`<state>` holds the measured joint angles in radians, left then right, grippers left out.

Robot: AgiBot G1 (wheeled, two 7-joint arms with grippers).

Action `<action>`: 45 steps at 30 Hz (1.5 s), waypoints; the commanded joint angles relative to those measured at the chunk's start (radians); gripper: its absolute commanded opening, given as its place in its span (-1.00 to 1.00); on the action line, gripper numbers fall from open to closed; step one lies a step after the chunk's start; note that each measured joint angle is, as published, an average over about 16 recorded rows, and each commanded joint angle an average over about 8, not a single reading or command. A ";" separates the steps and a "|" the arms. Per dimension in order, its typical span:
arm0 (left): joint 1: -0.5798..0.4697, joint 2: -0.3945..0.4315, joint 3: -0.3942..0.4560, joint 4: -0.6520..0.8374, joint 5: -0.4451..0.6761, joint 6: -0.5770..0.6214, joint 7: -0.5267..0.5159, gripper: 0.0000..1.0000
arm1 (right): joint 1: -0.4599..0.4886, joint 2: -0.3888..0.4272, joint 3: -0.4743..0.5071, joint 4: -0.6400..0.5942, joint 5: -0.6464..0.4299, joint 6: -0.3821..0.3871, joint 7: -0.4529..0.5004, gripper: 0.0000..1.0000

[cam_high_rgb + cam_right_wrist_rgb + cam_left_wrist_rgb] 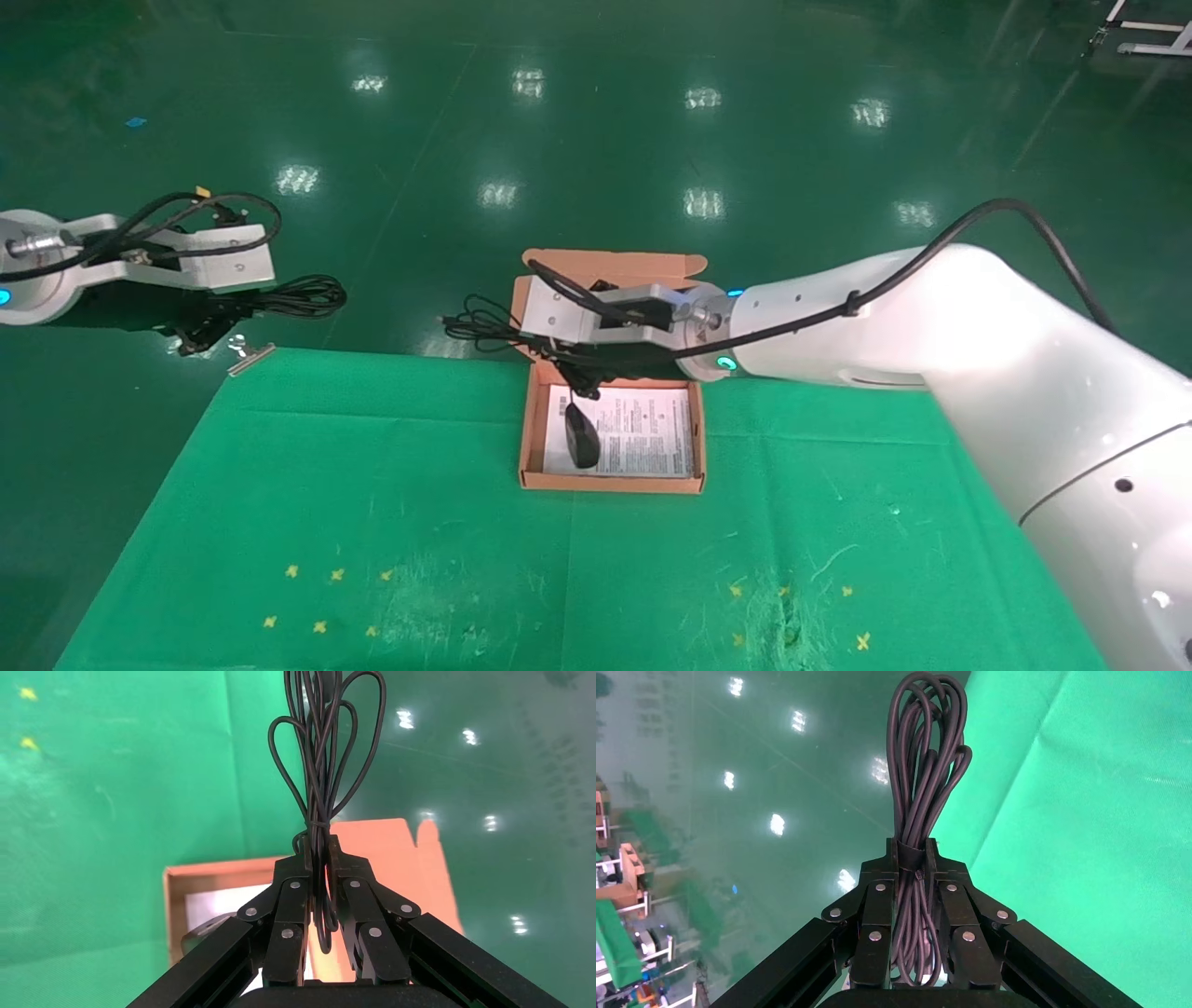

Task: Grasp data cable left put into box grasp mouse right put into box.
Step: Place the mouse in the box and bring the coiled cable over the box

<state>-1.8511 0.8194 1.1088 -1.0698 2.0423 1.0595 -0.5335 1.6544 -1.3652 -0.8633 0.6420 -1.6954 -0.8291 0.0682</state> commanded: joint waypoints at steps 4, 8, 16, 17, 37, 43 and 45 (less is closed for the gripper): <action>0.006 -0.013 0.003 -0.046 0.024 0.008 -0.045 -1.00 | -0.008 0.001 -0.060 -0.035 0.059 0.023 0.051 -1.00; 0.009 -0.016 0.004 -0.060 0.031 0.009 -0.059 -1.00 | -0.004 0.000 -0.100 -0.108 0.089 0.039 0.115 -1.00; 0.011 -0.020 0.005 -0.072 0.038 0.011 -0.070 -1.00 | 0.010 -0.002 -0.174 -0.193 0.121 0.064 0.181 -0.31; 0.011 -0.020 0.005 -0.072 0.038 0.011 -0.070 -1.00 | 0.012 -0.002 -0.180 -0.196 0.122 0.064 0.182 -0.06; 0.099 0.137 0.015 0.048 -0.038 -0.130 0.054 -1.00 | -0.006 0.125 -0.218 -0.085 0.138 0.060 0.199 1.00; 0.145 0.257 0.006 0.199 -0.107 -0.250 0.197 -1.00 | 0.012 0.212 -0.206 -0.044 0.134 0.072 0.211 1.00; 0.158 0.303 0.002 0.259 -0.129 -0.294 0.256 -1.00 | 0.020 0.239 -0.203 -0.029 0.131 0.075 0.215 1.00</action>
<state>-1.6997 1.1251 1.1095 -0.8054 1.9144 0.7714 -0.2765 1.6723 -1.1282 -1.0689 0.6142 -1.5681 -0.7552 0.2813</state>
